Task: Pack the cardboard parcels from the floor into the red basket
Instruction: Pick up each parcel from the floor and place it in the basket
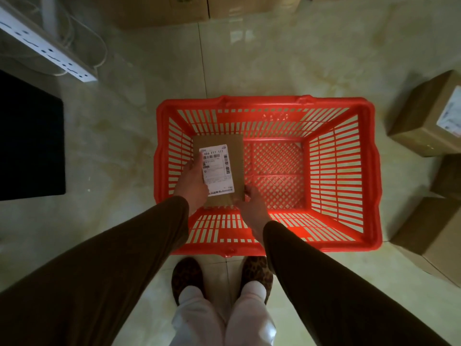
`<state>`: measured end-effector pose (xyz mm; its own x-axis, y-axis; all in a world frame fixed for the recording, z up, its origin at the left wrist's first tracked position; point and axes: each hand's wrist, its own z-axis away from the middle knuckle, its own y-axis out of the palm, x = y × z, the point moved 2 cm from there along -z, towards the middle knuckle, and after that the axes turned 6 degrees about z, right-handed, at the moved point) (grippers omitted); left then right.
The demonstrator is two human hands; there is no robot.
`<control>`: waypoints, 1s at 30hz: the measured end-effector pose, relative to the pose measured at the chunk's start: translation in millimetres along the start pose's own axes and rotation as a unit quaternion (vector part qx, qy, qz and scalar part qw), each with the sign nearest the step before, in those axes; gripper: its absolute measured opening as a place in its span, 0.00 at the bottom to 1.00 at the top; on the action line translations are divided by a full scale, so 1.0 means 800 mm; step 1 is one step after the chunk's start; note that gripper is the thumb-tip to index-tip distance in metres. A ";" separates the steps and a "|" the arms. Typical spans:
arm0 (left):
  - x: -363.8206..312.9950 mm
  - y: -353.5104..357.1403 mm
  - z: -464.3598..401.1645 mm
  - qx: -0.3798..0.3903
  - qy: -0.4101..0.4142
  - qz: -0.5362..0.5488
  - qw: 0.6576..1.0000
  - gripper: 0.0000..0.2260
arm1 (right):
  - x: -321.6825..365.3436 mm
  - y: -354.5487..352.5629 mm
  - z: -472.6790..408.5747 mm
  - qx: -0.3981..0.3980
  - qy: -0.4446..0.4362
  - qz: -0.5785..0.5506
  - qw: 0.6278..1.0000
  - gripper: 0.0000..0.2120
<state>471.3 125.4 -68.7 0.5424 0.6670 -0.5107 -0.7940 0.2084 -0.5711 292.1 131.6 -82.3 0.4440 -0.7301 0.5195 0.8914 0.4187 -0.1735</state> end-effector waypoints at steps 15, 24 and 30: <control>0.005 0.004 0.036 0.006 -0.028 0.046 0.999 0.41 | 0.011 -0.015 0.024 0.064 -0.007 0.104 0.993 0.22; -0.038 -0.025 0.109 0.006 0.015 0.038 0.999 0.26 | 0.033 -0.054 0.081 0.042 -0.011 0.164 0.985 0.20; -0.095 -0.033 0.168 0.038 0.000 -0.002 0.999 0.30 | 0.064 -0.131 0.152 -0.045 -0.042 0.147 0.987 0.24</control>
<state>414.1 165.8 71.5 0.5461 0.6657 -0.5085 -0.8103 0.2657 -0.5223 210.6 116.1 64.1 0.6786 -0.5356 0.5026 0.7317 0.5529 -0.3987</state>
